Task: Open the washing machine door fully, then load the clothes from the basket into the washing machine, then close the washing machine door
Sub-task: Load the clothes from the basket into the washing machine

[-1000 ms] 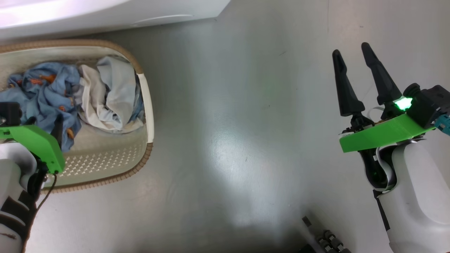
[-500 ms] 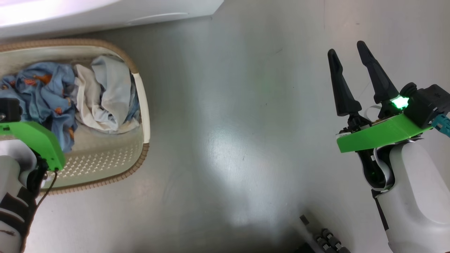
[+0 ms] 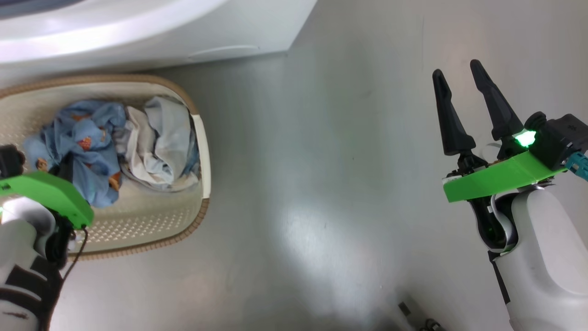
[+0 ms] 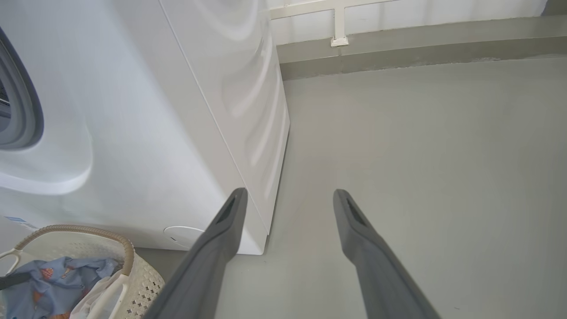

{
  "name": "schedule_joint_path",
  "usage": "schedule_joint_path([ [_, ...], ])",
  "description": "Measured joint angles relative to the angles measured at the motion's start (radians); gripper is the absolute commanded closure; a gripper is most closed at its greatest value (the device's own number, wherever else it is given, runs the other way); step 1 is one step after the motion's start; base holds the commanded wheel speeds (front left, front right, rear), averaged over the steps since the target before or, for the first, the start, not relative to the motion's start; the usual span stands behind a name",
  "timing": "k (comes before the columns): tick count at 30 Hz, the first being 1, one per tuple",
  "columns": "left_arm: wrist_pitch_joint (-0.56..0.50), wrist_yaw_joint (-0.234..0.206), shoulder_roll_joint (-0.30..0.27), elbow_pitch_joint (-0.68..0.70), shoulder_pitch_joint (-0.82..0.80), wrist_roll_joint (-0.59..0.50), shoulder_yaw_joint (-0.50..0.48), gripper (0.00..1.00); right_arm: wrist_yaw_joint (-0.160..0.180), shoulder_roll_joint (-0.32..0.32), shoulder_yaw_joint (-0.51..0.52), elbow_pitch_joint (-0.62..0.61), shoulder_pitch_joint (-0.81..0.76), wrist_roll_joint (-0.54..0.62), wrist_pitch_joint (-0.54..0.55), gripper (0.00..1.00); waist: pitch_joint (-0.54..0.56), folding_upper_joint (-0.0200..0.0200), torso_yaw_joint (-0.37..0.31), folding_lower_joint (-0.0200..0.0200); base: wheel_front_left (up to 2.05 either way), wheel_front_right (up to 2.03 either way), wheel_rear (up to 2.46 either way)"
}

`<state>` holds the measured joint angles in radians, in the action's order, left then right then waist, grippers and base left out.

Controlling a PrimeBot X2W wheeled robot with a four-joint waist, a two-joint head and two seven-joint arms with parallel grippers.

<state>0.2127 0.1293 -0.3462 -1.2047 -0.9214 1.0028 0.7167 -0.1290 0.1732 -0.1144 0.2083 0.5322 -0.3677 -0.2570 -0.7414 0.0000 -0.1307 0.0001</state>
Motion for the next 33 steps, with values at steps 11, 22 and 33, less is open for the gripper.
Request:
schedule_joint_path([
  [11,0.035,0.000,0.001,0.107,0.104,0.021,-0.056,1.00,0.000,0.007,0.016,0.027,-0.068,-0.005,0.000,0.00,0.130,0.0000,0.026,0.0000,0.00,0.00,0.00],
  [22,0.035,0.000,0.011,0.282,0.277,-0.186,-0.281,1.00,0.000,0.018,0.026,0.048,-0.147,-0.014,0.000,0.00,0.271,0.0000,0.050,0.0000,0.00,0.00,0.00],
  [33,0.035,0.000,0.075,0.512,0.479,-0.396,-0.499,1.00,0.000,0.044,0.037,0.060,-0.231,-0.023,0.000,0.00,0.416,0.0000,0.062,0.0000,0.00,0.00,0.00],
])
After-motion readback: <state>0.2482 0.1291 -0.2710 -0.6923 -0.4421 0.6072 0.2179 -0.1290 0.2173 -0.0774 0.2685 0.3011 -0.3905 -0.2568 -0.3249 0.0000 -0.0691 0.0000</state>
